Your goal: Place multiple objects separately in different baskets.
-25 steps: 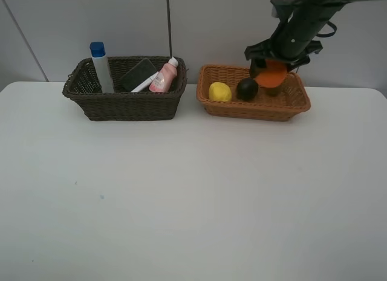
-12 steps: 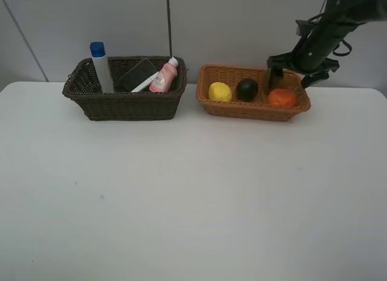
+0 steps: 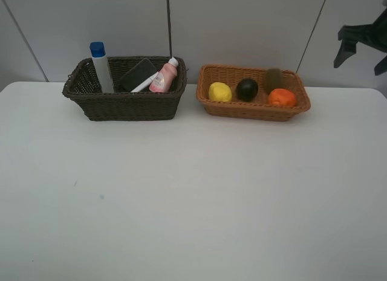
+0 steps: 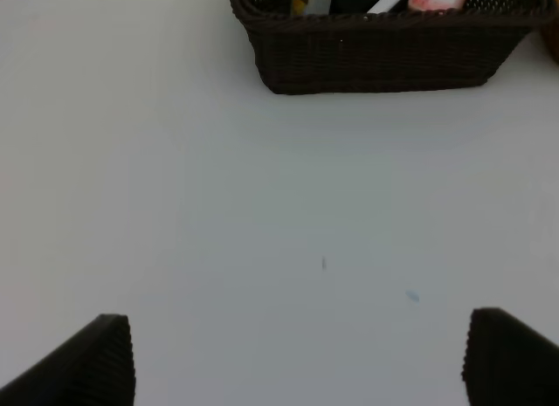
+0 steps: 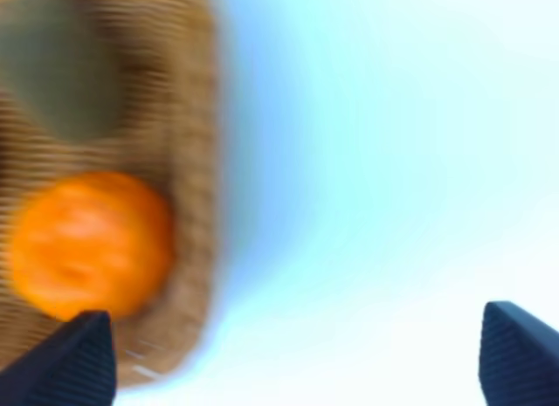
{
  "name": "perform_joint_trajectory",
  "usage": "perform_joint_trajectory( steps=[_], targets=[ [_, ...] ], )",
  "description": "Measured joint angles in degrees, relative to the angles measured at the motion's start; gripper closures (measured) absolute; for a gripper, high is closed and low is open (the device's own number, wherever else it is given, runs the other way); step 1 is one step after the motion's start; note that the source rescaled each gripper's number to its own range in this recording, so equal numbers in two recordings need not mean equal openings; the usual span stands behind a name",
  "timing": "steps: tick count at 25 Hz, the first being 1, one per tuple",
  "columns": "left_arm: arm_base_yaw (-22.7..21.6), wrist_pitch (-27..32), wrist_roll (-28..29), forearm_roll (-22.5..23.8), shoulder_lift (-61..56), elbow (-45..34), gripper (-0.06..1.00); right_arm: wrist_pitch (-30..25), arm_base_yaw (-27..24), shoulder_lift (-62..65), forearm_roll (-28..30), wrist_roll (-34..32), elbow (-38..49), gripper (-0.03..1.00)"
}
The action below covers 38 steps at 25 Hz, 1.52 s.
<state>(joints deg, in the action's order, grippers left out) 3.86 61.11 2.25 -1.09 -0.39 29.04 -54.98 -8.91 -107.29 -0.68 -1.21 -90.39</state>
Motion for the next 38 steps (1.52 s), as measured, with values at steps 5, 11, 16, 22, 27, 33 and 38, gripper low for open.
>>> perform_joint_trajectory(
  steps=[5, 11, 16, 22, 27, 33, 38],
  targets=[
    [0.0, 0.0, 0.0, 0.0, 0.0, 0.0, -0.04, 6.74, -2.38, 15.88, -0.16, 0.0, 14.38, -0.03],
    [0.0, 0.0, 0.0, 0.0, 0.0, 0.0, -0.04, 10.1, 5.18, 42.46, -0.17, 0.0, 31.3, -0.03],
    [0.0, 0.0, 0.0, 0.0, 0.0, 0.0, -0.04, 7.18, 10.31, 65.66, -0.17, -2.03, 42.46, -0.03],
    [0.0, 0.0, 0.0, 0.0, 0.0, 0.0, -0.04, -1.8, 10.72, 89.71, 0.06, -4.75, 49.67, -0.03],
    [0.0, 0.0, 0.0, 0.0, 0.0, 0.0, -0.04, -9.24, 10.72, 102.8, 0.32, -4.14, 53.33, -0.03],
    [0.0, -0.05, 0.0, 0.0, 0.0, 0.0, -0.04, -10.8, 10.72, 107.49, 0.68, -3.12, 57.35, -0.03],
    [0.0, -0.05, 0.0, 0.0, 0.0, 0.0, -0.04, -7.02, 10.72, 107.49, 1.6, -3.18, 60.22, -0.03]
  ],
)
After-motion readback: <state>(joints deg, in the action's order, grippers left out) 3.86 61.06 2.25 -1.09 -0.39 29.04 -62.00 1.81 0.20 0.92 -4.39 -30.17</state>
